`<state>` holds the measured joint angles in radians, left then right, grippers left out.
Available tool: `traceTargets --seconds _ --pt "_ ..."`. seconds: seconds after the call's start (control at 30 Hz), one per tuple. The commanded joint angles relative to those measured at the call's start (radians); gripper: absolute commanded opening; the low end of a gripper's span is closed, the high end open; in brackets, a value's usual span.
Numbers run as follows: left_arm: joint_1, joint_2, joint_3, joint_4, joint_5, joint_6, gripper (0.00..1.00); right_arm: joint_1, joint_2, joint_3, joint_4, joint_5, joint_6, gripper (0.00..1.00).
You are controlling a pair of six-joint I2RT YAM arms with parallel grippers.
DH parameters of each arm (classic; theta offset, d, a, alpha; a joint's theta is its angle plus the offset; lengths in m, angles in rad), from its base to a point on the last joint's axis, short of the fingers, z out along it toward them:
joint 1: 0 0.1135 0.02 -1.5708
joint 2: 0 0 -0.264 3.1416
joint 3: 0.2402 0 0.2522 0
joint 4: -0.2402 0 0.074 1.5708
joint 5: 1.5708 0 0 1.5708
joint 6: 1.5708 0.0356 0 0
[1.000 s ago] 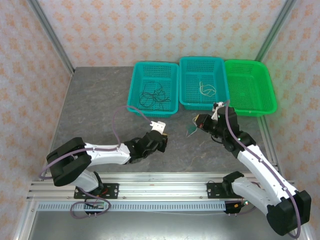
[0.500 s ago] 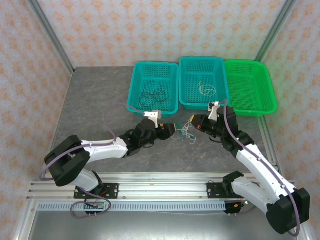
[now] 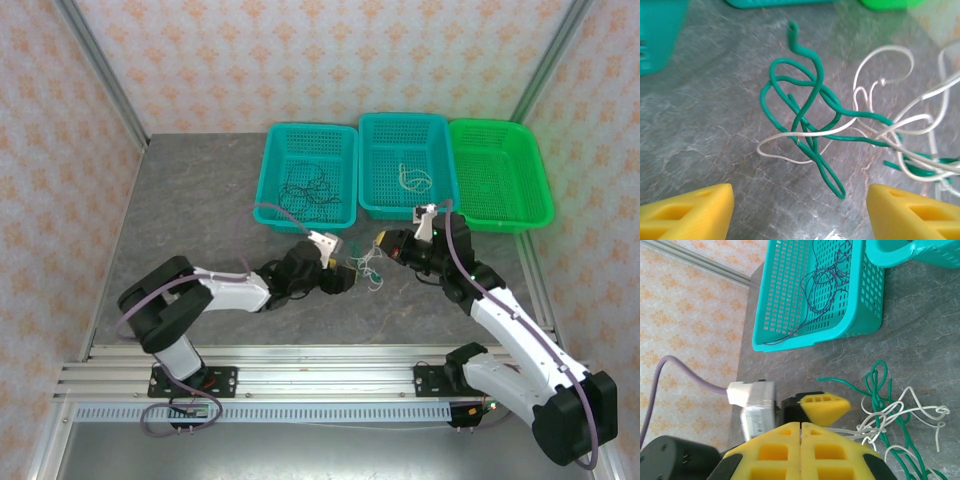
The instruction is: Untangle the cables
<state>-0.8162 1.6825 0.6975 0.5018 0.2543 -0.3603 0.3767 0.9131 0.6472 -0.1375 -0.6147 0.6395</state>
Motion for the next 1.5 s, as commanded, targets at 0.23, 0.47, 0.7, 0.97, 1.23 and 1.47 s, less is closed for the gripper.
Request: traceTargets --seconds 0.23,0.47,0.7,0.97,1.23,1.47 --pt "-0.005 0.22 0.136 0.15 -0.058 0.152 0.76 0.0 -0.001 0.054 0.013 -0.063 0.019 0.0" --pt "-0.005 0.328 0.203 0.247 -0.136 0.108 0.7 0.001 -0.012 0.052 0.004 -0.065 0.031 0.0" --pt "-0.004 0.328 0.204 0.253 -0.235 0.052 0.39 0.001 -0.026 0.04 0.0 -0.059 0.025 0.0" --pt "-0.002 0.284 0.181 0.261 -0.215 0.035 0.13 0.0 -0.05 0.03 -0.023 -0.004 0.009 0.0" --pt "0.032 0.218 0.075 0.278 -0.25 -0.028 0.0 -0.026 -0.12 0.042 -0.18 0.205 -0.02 0.0" --pt "0.047 0.092 -0.064 0.25 -0.281 -0.044 0.0 -0.094 -0.17 0.021 -0.246 0.336 0.007 0.0"
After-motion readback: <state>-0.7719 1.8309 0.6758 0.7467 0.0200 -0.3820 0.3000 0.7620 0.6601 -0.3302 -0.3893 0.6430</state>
